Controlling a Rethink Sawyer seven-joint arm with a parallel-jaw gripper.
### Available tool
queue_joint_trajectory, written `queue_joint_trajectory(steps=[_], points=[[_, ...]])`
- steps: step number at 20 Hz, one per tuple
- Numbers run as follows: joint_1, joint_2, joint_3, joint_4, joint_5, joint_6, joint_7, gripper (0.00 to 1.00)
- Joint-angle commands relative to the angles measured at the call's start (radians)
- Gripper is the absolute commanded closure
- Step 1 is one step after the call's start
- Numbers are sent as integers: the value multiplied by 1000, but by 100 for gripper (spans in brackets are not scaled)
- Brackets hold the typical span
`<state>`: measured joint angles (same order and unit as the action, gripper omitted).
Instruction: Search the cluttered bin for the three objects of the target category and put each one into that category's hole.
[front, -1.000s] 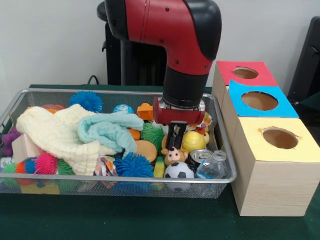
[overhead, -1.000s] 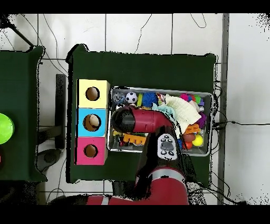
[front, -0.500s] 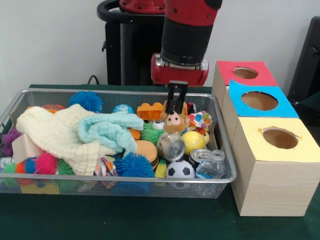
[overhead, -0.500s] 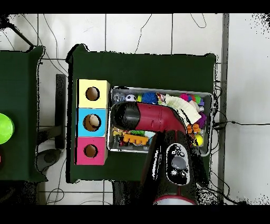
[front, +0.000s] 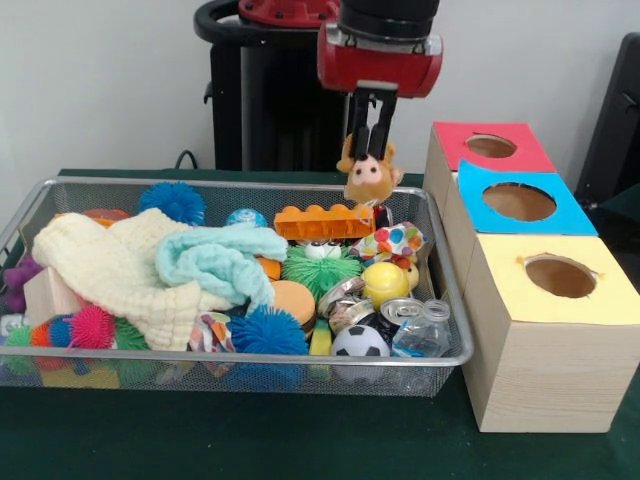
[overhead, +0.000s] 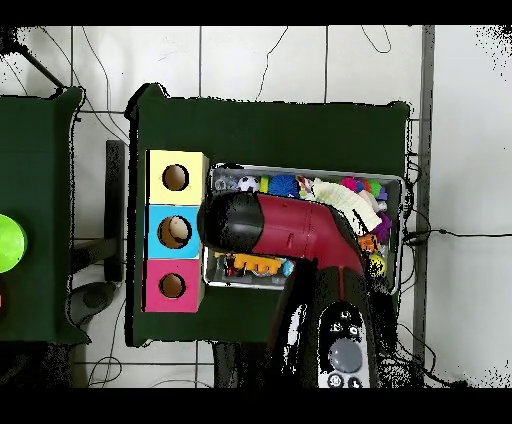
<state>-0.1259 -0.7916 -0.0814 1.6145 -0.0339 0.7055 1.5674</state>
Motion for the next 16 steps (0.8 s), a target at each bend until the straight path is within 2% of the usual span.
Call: queue_joint_trajectory(steps=[1,4,16], points=[[27,-79,54,221,45,100,121,100],[45,-101,52,262,57,111,127,100],[113,-127,59,410,104,0,174,100]])
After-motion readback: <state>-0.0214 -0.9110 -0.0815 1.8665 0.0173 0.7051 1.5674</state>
